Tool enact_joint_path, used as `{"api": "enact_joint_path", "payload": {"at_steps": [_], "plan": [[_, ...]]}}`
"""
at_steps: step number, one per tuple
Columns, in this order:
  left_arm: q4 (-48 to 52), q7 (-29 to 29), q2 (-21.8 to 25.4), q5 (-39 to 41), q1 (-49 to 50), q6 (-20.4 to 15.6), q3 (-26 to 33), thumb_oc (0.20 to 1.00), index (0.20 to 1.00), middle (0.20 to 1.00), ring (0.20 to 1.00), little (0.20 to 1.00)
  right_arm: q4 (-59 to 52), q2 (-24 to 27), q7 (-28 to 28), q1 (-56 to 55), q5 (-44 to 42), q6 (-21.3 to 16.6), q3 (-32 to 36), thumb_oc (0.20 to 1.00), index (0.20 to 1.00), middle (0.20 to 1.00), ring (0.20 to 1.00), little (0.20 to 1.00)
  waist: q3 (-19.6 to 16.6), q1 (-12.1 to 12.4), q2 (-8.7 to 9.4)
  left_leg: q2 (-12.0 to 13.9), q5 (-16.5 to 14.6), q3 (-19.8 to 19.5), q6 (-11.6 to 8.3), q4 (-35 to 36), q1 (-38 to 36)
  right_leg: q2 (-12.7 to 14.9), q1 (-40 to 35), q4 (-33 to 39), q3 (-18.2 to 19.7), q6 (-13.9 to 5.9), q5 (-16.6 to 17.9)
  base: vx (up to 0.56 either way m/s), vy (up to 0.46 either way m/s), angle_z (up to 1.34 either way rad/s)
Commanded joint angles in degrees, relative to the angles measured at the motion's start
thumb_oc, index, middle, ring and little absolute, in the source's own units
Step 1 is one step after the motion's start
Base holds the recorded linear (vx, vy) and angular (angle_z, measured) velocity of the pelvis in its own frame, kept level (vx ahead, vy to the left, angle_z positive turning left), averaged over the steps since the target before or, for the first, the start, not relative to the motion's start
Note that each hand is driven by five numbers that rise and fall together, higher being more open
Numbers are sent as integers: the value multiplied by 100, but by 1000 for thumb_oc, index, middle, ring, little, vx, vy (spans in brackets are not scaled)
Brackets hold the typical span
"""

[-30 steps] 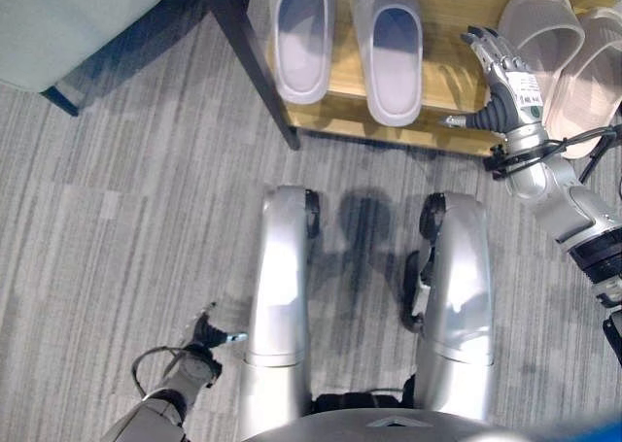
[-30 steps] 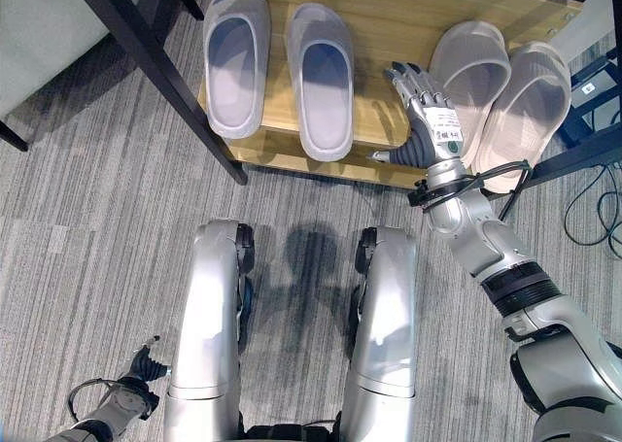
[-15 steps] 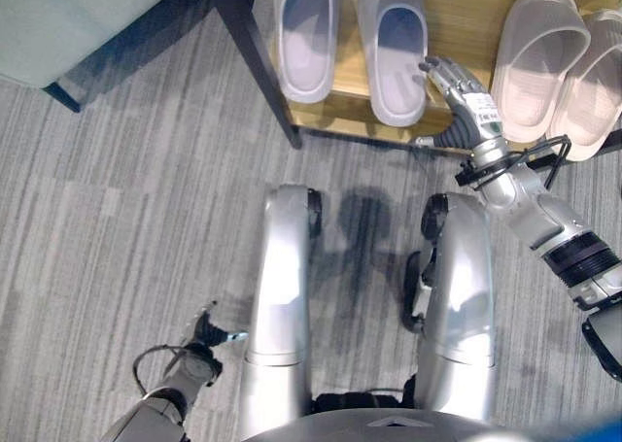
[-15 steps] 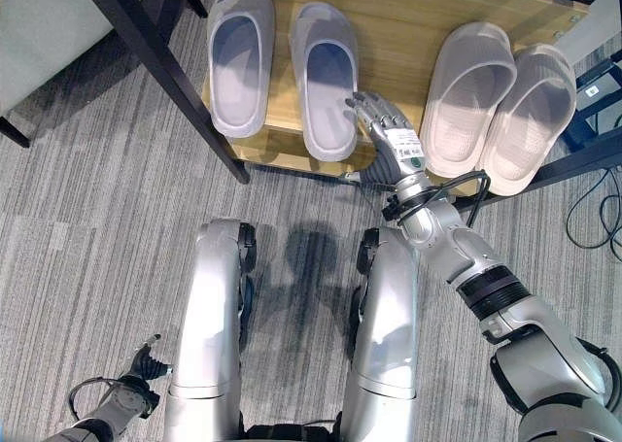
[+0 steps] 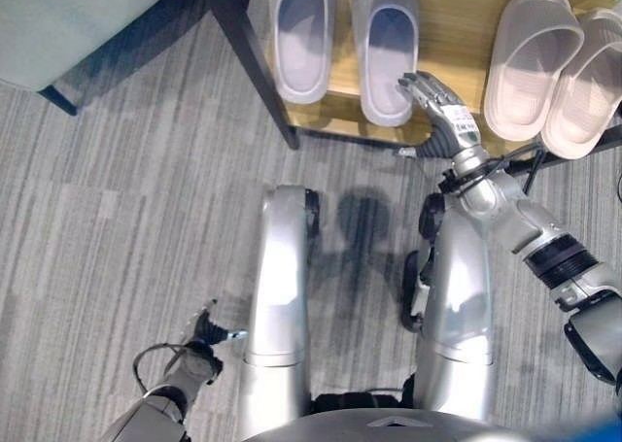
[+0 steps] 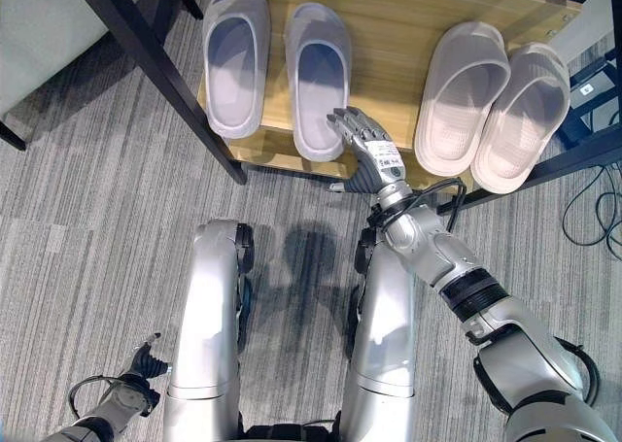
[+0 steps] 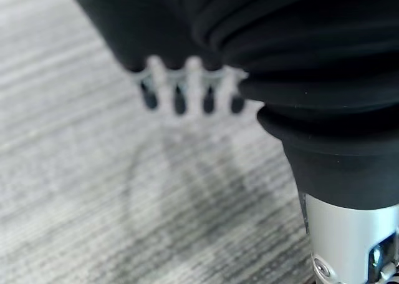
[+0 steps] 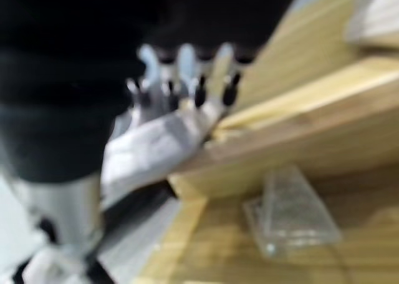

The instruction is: Arrange the slippers neatly on the shoe rack.

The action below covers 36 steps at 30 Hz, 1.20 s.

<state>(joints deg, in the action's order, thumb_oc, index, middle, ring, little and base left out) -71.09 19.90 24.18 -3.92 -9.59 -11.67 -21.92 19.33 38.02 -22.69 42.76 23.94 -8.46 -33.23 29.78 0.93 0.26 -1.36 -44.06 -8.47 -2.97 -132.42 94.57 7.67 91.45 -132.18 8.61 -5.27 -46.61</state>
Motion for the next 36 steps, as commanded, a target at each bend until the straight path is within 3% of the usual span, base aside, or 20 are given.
{"api": "enact_joint_path", "payload": {"at_steps": [1,11,24,30,36], "plan": [[-110,66,-69,-86,301,-12,-190,1000,1000,1000,1000,1000,-368,-97,110,302,27,-146,-289,1000,1000,1000,1000,1000,1,350,-97,46,-547,220,390,29,-462,4,-150,335,513,520,713,0,0,0],[-179,142,-66,-30,223,1,-300,1000,1000,1000,1000,1000,431,-720,-52,879,-165,26,-446,1000,1000,1000,1000,1000,1,405,-117,40,-532,242,382,4,-462,-17,-150,306,527,520,754,0,0,0],[-252,203,-85,-8,194,-17,-398,1000,1000,1000,1000,1000,1120,-1054,-347,1344,-144,176,-521,1000,1000,1000,1000,1000,1,475,-151,19,-531,256,373,-48,-462,-45,-150,260,519,508,775,0,0,0],[-247,203,-122,27,172,-22,-374,1000,1000,1000,1000,1000,966,-1026,-366,1277,-20,172,-539,1000,1000,1000,1000,1000,1,442,-126,10,-526,272,366,-48,-462,-49,-150,235,530,509,772,0,0,0],[-190,235,-50,-28,247,-51,-287,1000,1000,1000,1000,1000,331,-659,-509,1018,138,81,-326,1000,1000,1000,1000,1000,1,397,-124,1,-507,275,354,-38,-462,-52,-150,239,564,527,762,-7,-24,0]]}}
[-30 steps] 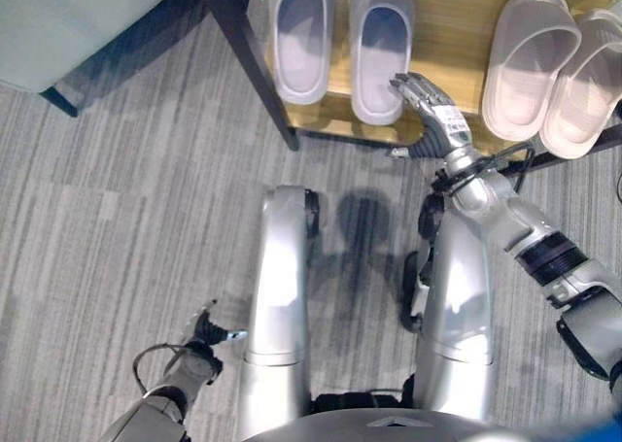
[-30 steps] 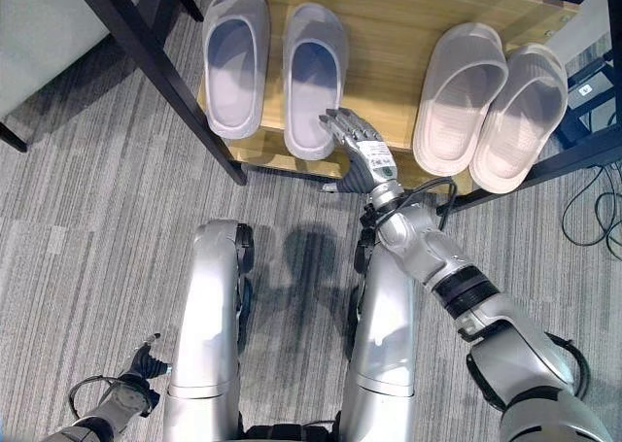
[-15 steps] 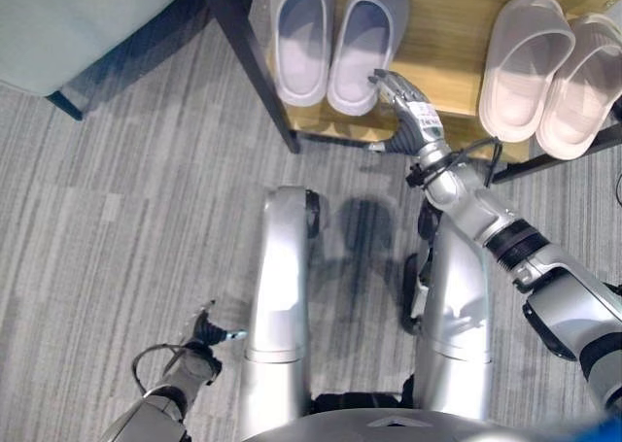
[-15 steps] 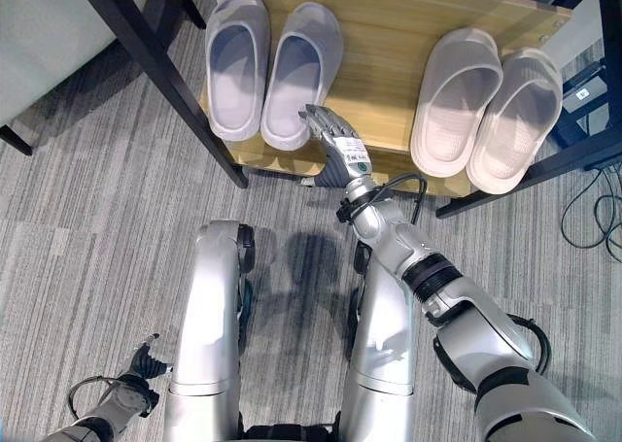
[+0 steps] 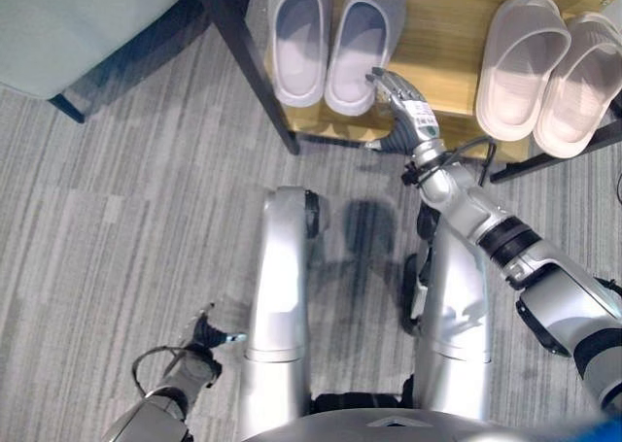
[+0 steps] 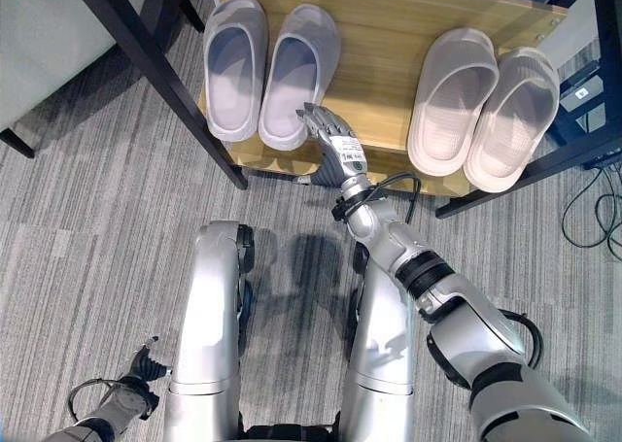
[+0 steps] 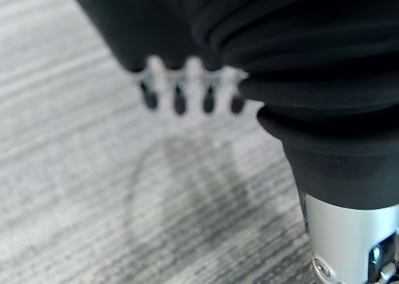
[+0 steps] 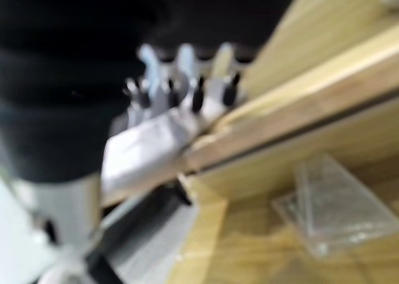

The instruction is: Arrange the slippers neatly on the shoe rack.

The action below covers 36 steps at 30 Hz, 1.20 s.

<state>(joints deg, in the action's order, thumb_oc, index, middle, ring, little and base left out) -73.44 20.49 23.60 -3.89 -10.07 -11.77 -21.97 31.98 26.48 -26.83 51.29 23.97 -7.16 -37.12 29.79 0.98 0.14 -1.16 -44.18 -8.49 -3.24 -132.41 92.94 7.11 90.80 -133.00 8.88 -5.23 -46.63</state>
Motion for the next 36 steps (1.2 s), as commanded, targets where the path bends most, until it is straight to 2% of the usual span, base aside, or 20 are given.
{"api": "enact_joint_path", "payload": {"at_steps": [1,4,8,11,12,14,16,18,20,21,22,23,24,27,29,32,33,34,36], "plan": [[62,171,29,-29,305,-41,-263,1000,1000,1000,1000,1000,-1055,549,-93,127,144,-59,113,1000,1000,1000,1000,1000,0,388,-128,-22,-483,279,381,-27,-298,5,-84,333,528,511,783,0,0,0],[94,170,55,-44,314,-33,-220,1000,1000,1000,1000,1000,-1338,633,-62,15,107,-98,218,1000,1000,1000,1000,1000,0,367,-137,-17,-454,292,375,-6,-298,5,-84,349,536,511,794,-5,-17,0],[179,109,91,-260,256,-46,-105,1000,1000,1000,1000,1000,-2269,1255,-129,-276,664,-158,385,1000,1000,1000,1000,1000,0,275,-99,4,-300,438,337,475,-298,28,-87,702,531,568,883,-44,-100,2],[353,123,71,-368,11,-100,-7,1000,1000,1000,1000,1000,-2668,1465,-148,-366,923,-177,545,1000,1000,1000,1000,1000,0,230,-134,-25,59,465,289,1416,-298,88,-168,1517,436,556,1024,-138,-20,13],[353,121,73,-369,-1,-98,-9,1000,1000,1000,1000,1000,-2682,1472,-141,-371,926,-175,560,1000,1000,1000,1000,1000,0,226,-144,-38,97,459,291,1455,-298,102,-181,1559,419,562,1050,-125,-2,17],[478,67,0,-285,-341,-114,174,1000,1000,1000,1000,1000,-2892,1460,-32,-647,1086,-146,787,1000,1000,1000,1000,1000,-4,162,-240,-77,600,350,323,2210,-298,212,-345,2273,179,529,1198,-148,34,9],[442,22,-90,-320,-393,-80,201,1000,1000,1000,1000,1000,-2901,1397,28,-1032,1206,-120,912,1000,1000,1000,1000,1000,-125,116,-275,-11,840,303,344,2648,-440,289,-511,2765,-30,518,1310,-105,74,16],[432,28,-174,-458,-411,-40,129,1000,1000,1000,1000,1000,-2672,1262,45,-1447,1178,-52,926,1000,1000,1000,1000,1000,-243,63,-241,109,1014,290,368,3278,-894,381,-915,3376,-176,493,1427,-86,107,4],[460,19,-270,-579,-346,-6,43,1000,1000,1000,1000,1000,-2355,1079,178,-2117,1085,-77,927,1000,1000,1000,1000,1000,-314,17,-197,197,1341,308,357,4306,-1676,474,-1663,4358,-404,456,1652,-110,82,-7],[511,20,-298,-650,-347,-1,-33,1000,1000,1000,1000,1000,-1994,1036,165,-2296,1150,-7,805,1000,1000,1000,1000,1000,-343,-13,-183,215,1634,281,306,4752,-2011,483,-2021,4807,-510,465,1766,-84,61,4],[575,9,-322,-672,-344,-11,-49,1000,1000,1000,1000,1000,-1718,906,222,-2546,1111,18,779,1000,1000,1000,1000,1000,-381,-28,-164,214,1707,273,296,5204,-2315,501,-2293,5221,-566,417,1875,-59,39,10],[579,9,-317,-672,-339,-10,-52,1000,1000,1000,1000,1000,-1709,899,215,-2548,1114,14,778,1000,1000,1000,1000,1000,-367,-30,-162,210,1742,272,297,5251,-2352,504,-2332,5267,-576,421,1907,-67,42,10],[681,-54,-425,-748,-311,-22,-188,1000,1000,1000,1000,1000,-1204,673,311,-2916,929,22,728,1000,1000,1000,1000,1000,-478,-49,-86,251,2117,281,184,6245,-3067,524,-3054,6237,-801,363,2128,-71,38,4],[737,-226,-540,-872,-115,-57,-259,1000,1000,1000,1000,1000,-683,507,543,-3525,825,-27,735,1000,1000,1000,1000,1000,-721,-65,15,265,2560,262,142,7571,-4087,519,-4061,7599,-1175,237,2575,1,40,0],[791,-294,-633,-980,-5,-62,-316,1000,1000,1000,1000,1000,-273,326,625,-3902,594,-33,920,1000,1000,1000,1000,1000,-938,-110,111,300,3044,248,146,8705,-4869,515,-4750,8579,-1393,111,3141,18,64,-6],[713,-408,-775,-1411,146,-62,-600,1000,1000,1000,1000,1000,640,-32,693,-4311,9,-69,1186,1000,1000,1000,1000,1000,-1391,-164,196,308,3409,355,77,10100,-6090,479,-5975,10011,-1622,-56,3633,175,35,-5],[712,-405,-775,-1413,151,-63,-603,1000,1000,1000,1000,1000,647,-35,688,-4314,9,-75,1184,1000,1000,1000,1000,1000,-1358,-159,197,312,3433,357,76,10159,-6164,473,-6046,10065,-1629,-56,3657,217,35,-6],[718,-434,-843,-1720,216,-50,-761,1000,1000,1000,1000,1000,1209,-238,728,-4483,-292,-87,1330,1000,1000,1000,1000,1000,-1640,-200,219,351,3657,450,27,11059,-6937,408,-6740,10947,-1719,-145,4004,203,17,-11],[779,-479,-919,-1891,244,-89,-944,1000,1000,1000,1000,1000,1797,-415,761,-4637,-619,-67,1460,1000,1000,1000,1000,1000,-1891,-222,215,381,3774,547,-10,11702,-7585,338,-7336,11655,-1730,-224,4235,245,-5,-24]]}}
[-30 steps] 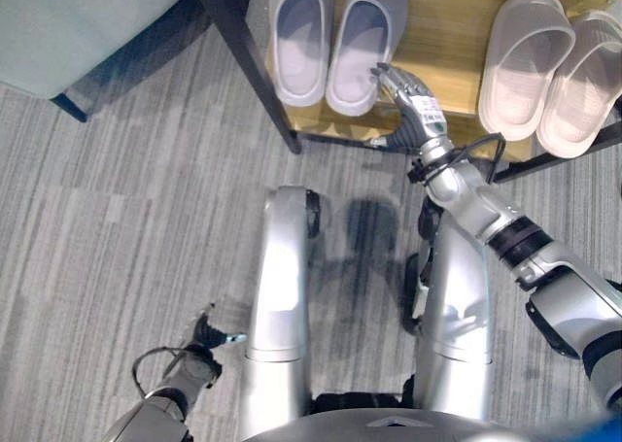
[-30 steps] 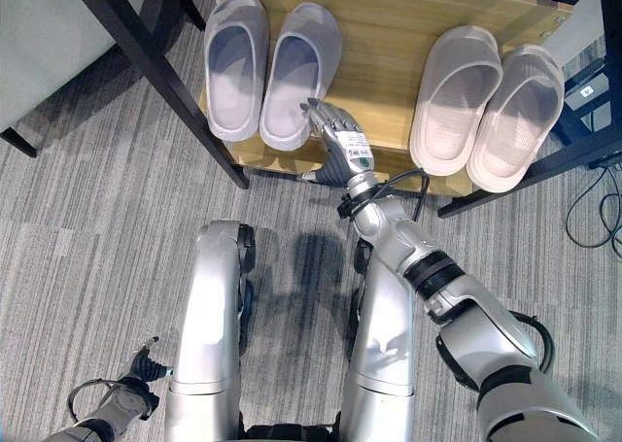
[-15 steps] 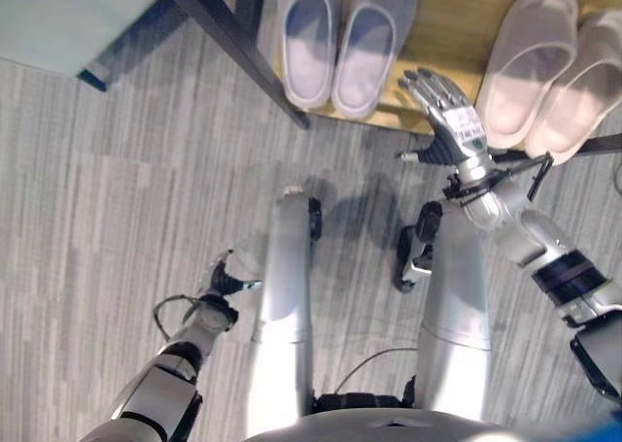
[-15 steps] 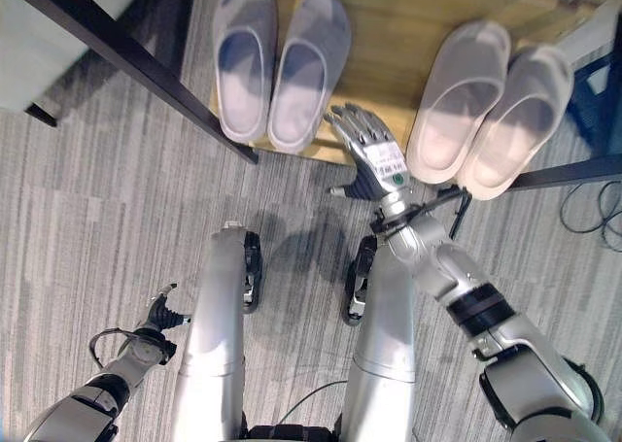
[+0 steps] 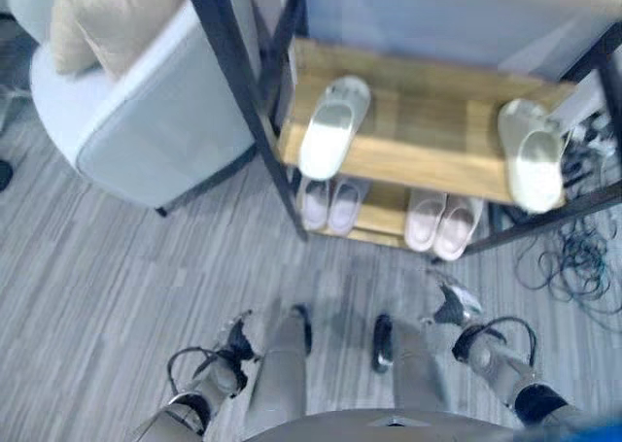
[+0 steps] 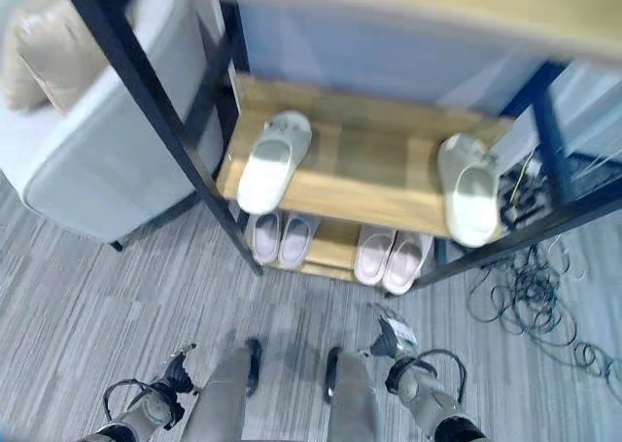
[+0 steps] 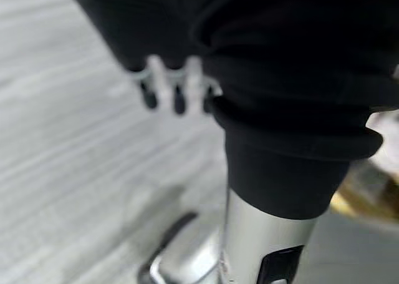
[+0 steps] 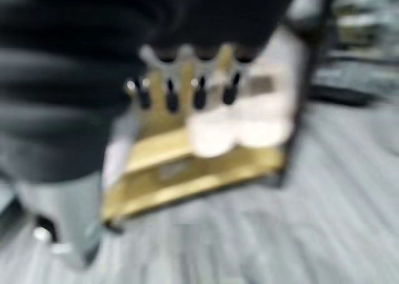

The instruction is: Arrange the slippers neatly on the shoe rack.

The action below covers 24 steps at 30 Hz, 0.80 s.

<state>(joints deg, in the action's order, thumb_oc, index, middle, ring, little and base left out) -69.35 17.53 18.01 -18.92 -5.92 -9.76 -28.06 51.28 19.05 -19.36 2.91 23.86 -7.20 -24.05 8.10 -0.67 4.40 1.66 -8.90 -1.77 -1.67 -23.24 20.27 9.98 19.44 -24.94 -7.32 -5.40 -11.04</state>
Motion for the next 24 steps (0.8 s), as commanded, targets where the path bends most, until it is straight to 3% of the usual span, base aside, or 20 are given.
{"api": "enact_joint_path", "payload": {"at_steps": [1,5,7,8,13,15,16,24], "plan": [[379,-227,-413,-429,-163,-303,-403,1000,1000,1000,1000,1000,168,247,78,131,-834,-66,260,1000,1000,1000,1000,1000,145,-70,-222,81,315,-89,-178,1100,-632,8,-487,1204,-106,-238,784,201,-27,-17],[408,-323,-626,-840,-209,-287,-883,1000,1000,1000,1000,1000,1027,28,256,-61,-1465,-33,533,1000,1000,1000,1000,1000,-367,-137,-312,90,585,103,-142,2246,-1764,-152,-1419,2262,-14,-301,1110,186,-58,-19],[384,-211,-693,-1808,-421,-157,-1464,1000,1000,1000,1000,1000,1301,16,255,-2,-1438,-22,508,1000,1000,1000,1000,1000,-467,-196,-388,113,638,186,-127,2526,-2056,-207,-1624,2477,67,-314,1155,78,-32,-29],[633,-334,-680,-2559,-796,-105,-2070,1000,1000,1000,1000,1000,1396,58,219,75,-1551,-66,568,1000,1000,1000,1000,1000,-528,-277,-478,122,736,259,-124,2709,-2212,-226,-1712,2592,146,-319,1233,65,-25,-28],[2507,-985,-255,-2254,-1129,-616,-2430,1000,1000,1000,1000,1000,1468,146,264,17,-1883,-120,838,1000,1000,1000,1000,1000,-584,-313,-604,129,728,276,-132,2824,-2414,-253,-1960,2788,141,-332,1229,40,-40,-15],[4024,-1669,342,-1663,-1146,-829,-2259,1000,1000,1000,1000,1000,1405,149,394,-137,-2071,-94,1041,1000,1000,1000,1000,1000,-575,-331,-656,126,721,255,-134,2824,-2486,-259,-2084,2841,150,-317,1215,50,-64,-4],[4304,-1733,444,-1561,-1110,-884,-2176,1000,1000,1000,1000,1000,1392,145,417,-174,-2106,-77,1099,1000,1000,1000,1000,1000,-574,-326,-673,129,717,255,-135,2824,-2502,-257,-2109,2844,142,-316,1207,31,-52,-3],[4861,-1500,416,-1386,-1571,-993,-2070,1000,1000,1000,1000,1000,1398,94,504,-277,-2141,-72,1088,1000,1000,1000,1000,1000,-506,-428,-832,98,676,271,-144,2824,-2591,-276,-2189,2814,200,-278,1101,37,-53,2]]}}
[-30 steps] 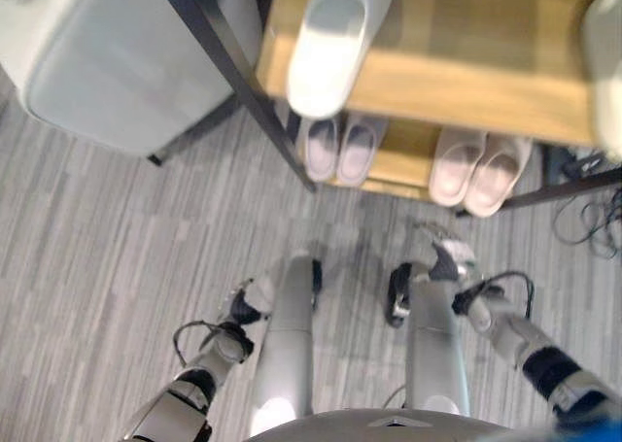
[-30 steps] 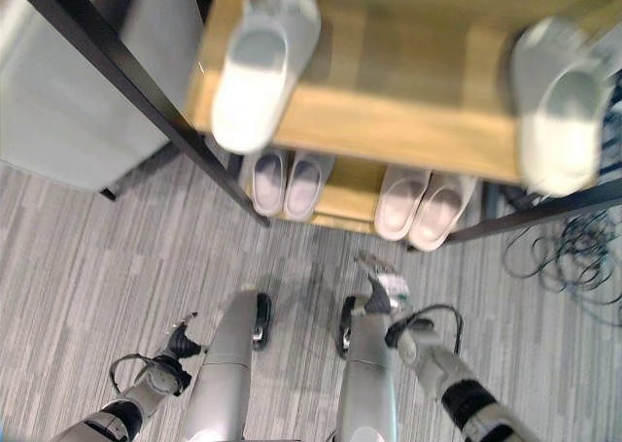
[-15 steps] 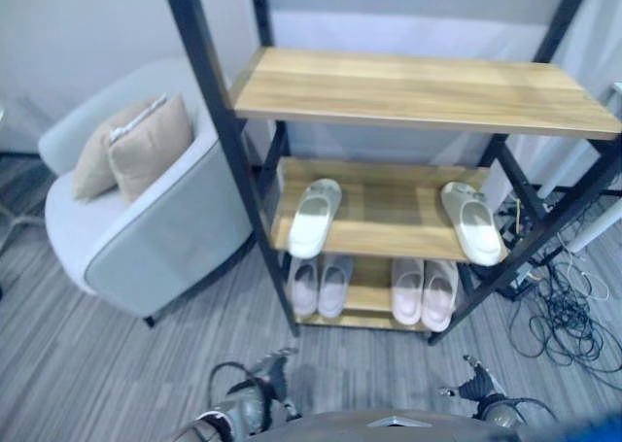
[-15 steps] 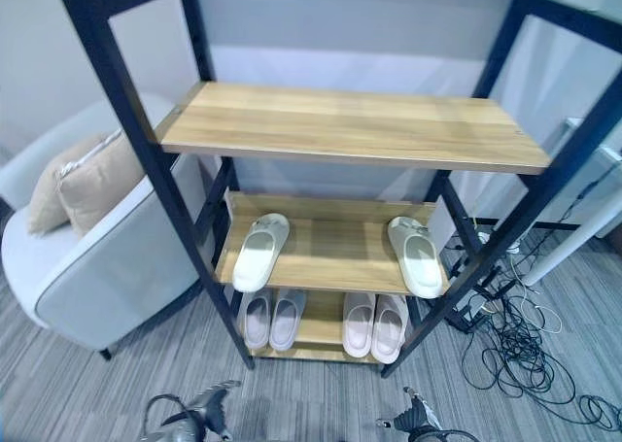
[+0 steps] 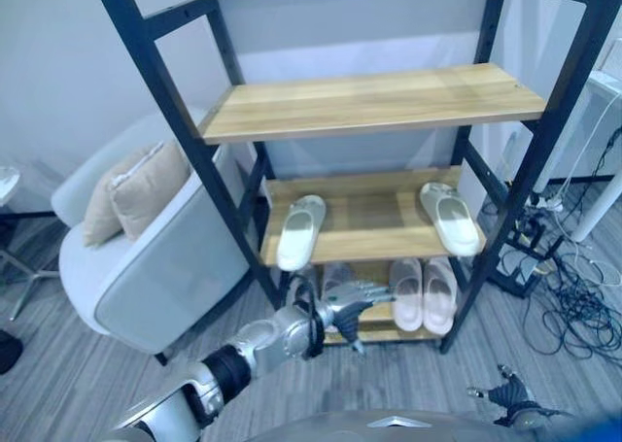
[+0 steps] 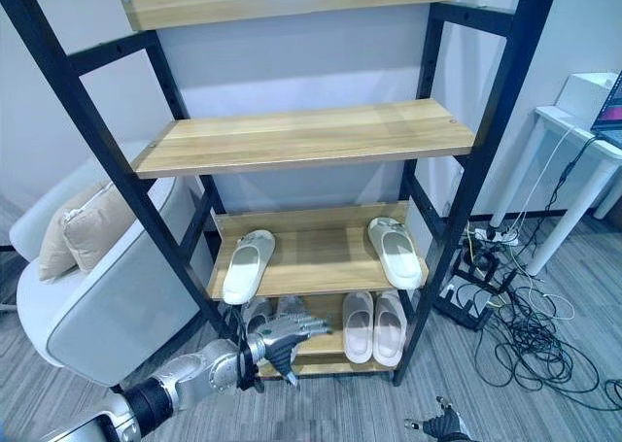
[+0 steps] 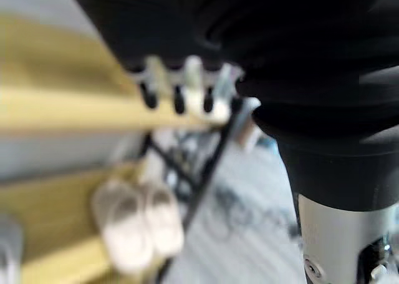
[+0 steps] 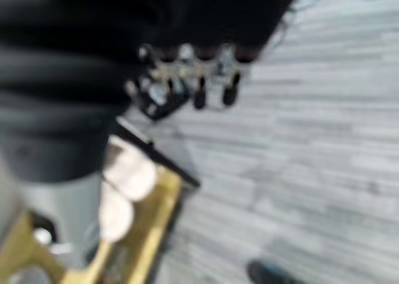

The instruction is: Arrange the slippers neatly on the shoe rack.

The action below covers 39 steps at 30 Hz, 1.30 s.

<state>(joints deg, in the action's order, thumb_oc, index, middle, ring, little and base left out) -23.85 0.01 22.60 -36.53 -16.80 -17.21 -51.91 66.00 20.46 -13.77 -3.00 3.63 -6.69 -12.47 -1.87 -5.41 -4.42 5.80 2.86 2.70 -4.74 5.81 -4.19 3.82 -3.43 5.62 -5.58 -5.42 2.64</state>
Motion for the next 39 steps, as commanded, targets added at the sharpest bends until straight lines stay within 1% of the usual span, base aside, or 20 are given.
{"api": "enact_joint_path", "payload": {"at_steps": [1,3,4,6,7,8,10,12,16,17,20,21,23,24,29,30,33,37,39], "plan": [[400,338,-28,421,-560,-276,372,1000,1000,1000,1000,1000,-76,-50,-73,301,-126,-127,-63,1000,1000,1000,1000,1000,501,28,25,-323,-465,-176,160,-81,-124,342,117,-239,22,-268,-246,40,-43,-1],[363,549,-65,383,-707,-230,460,1000,1000,1000,1000,1000,-100,-53,-95,274,-114,-134,-69,1000,1000,1000,1000,1000,513,-10,-23,-315,-474,-161,144,-81,-108,337,105,-218,17,-274,-270,9,-20,0],[353,558,-72,378,-712,-231,460,1000,1000,1000,1000,1000,-101,-50,-95,279,-113,-133,-68,1000,1000,1000,1000,1000,515,-11,-26,-314,-473,-162,144,-81,-104,336,108,-218,16,-274,-269,-2,-32,-1],[15,925,-217,203,-1048,-45,573,1000,1000,1000,1000,1000,-190,-48,-128,255,-109,-145,-95,1000,1000,1000,1000,1000,565,-100,-92,-327,-423,-163,122,-81,15,342,206,-237,23,-268,-255,0,0,0],[11,928,-220,201,-1049,-47,573,1000,1000,1000,1000,1000,-190,-47,-128,255,-109,-145,-94,1000,1000,1000,1000,1000,563,-100,-94,-326,-423,-164,122,-81,19,342,209,-239,22,-268,-256,0,0,0],[-162,1254,-317,126,-1351,145,777,1000,1000,1000,1000,1000,-171,-24,-171,235,-132,-131,-82,1000,1000,1000,1000,1000,601,-166,-162,-337,-382,-160,102,-81,131,345,322,-256,25,-254,-247,0,0,0],[-162,1255,-318,125,-1354,146,781,1000,1000,1000,1000,1000,-170,-20,-170,240,-133,-131,-84,1000,1000,1000,1000,1000,594,-168,-167,-336,-380,-161,101,-81,144,344,337,-264,25,-253,-248,0,0,0],[-239,1508,-357,136,-1610,283,1005,1000,1000,1000,1000,1000,-23,-67,-145,190,-289,-109,-2,1000,1000,1000,1000,1000,576,-213,-181,-316,-352,-139,85,-81,185,314,365,-255,23,-236,-241,56,-55,-1],[-415,1819,-333,77,-1959,429,1153,1000,1000,1000,1000,1000,73,-76,-172,130,-328,-103,5,1000,1000,1000,1000,1000,593,-271,-141,-271,-332,-120,57,-81,208,270,375,-239,33,-218,-247,50,-50,-1],[-504,1924,-293,84,-2131,538,1248,1000,1000,1000,1000,1000,138,-55,-185,155,-328,-92,-3,1000,1000,1000,1000,1000,617,-287,-118,-257,-316,-114,49,-81,250,249,421,-232,36,-216,-237,19,-42,-2],[-521,1978,-256,82,-2200,581,1327,1000,1000,1000,1000,1000,157,-57,-175,155,-317,-90,-10,1000,1000,1000,1000,1000,617,-295,-107,-251,-305,-119,44,-81,291,240,461,-230,29,-216,-229,26,-31,-7],[-539,2062,-164,77,-2277,639,1444,1000,1000,1000,1000,1000,180,-47,-175,118,-290,-89,-14,1000,1000,1000,1000,1000,610,-298,-80,-231,-348,-105,32,-81,310,223,473,-201,28,-224,-253,47,-31,-12],[-569,2117,-102,47,-2333,673,1491,1000,1000,1000,1000,1000,199,-44,-174,116,-282,-85,-17,1000,1000,1000,1000,1000,600,-300,-71,-224,-343,-100,24,-81,344,212,496,-183,32,-222,-243,32,-30,-14],[-732,2227,73,-11,-2515,800,1581,1000,1000,1000,1000,1000,223,-11,-195,169,-279,-84,-8,1000,1000,1000,1000,1000,608,-301,-37,-201,-332,-89,12,-81,408,179,553,-147,50,-220,-218,14,-19,-11],[-1216,2390,146,118,-2748,931,1675,1000,1000,1000,1000,1000,231,8,-237,235,-425,-97,86,1000,1000,1000,1000,1000,648,-334,4,-183,-276,-80,4,-81,600,152,748,-157,75,-221,-176,-29,-3,-4],[-1585,2469,221,193,-2818,1023,1730,1000,1000,1000,1000,1000,198,-20,-176,159,-533,-149,92,1000,1000,1000,1000,1000,641,-361,43,-155,-257,-55,-5,-81,659,127,818,-160,88,-219,-164,3,-11,-5],[-2025,2555,344,200,-3053,1150,1695,1000,1000,1000,1000,1000,104,-31,-107,181,-581,-232,-34,1000,1000,1000,1000,1000,637,-389,101,-128,-230,-26,-16,-81,761,88,960,-196,111,-208,-155,-9,-17,-10],[-2246,2577,576,162,-3292,1247,1658,1000,1000,1000,1000,1000,56,-52,-60,186,-643,-309,-78,1000,1000,1000,1000,1000,652,-393,164,-91,-182,-11,-30,-81,916,44,1160,-267,141,-186,-163,-15,-22,-9],[-2314,2579,607,160,-3351,1256,1639,1000,1000,1000,1000,1000,62,-61,-56,201,-653,-316,-87,1000,1000,1000,1000,1000,655,-392,174,-79,-172,-10,-31,-81,945,38,1185,-279,142,-184,-165,-10,-18,-5]]}}
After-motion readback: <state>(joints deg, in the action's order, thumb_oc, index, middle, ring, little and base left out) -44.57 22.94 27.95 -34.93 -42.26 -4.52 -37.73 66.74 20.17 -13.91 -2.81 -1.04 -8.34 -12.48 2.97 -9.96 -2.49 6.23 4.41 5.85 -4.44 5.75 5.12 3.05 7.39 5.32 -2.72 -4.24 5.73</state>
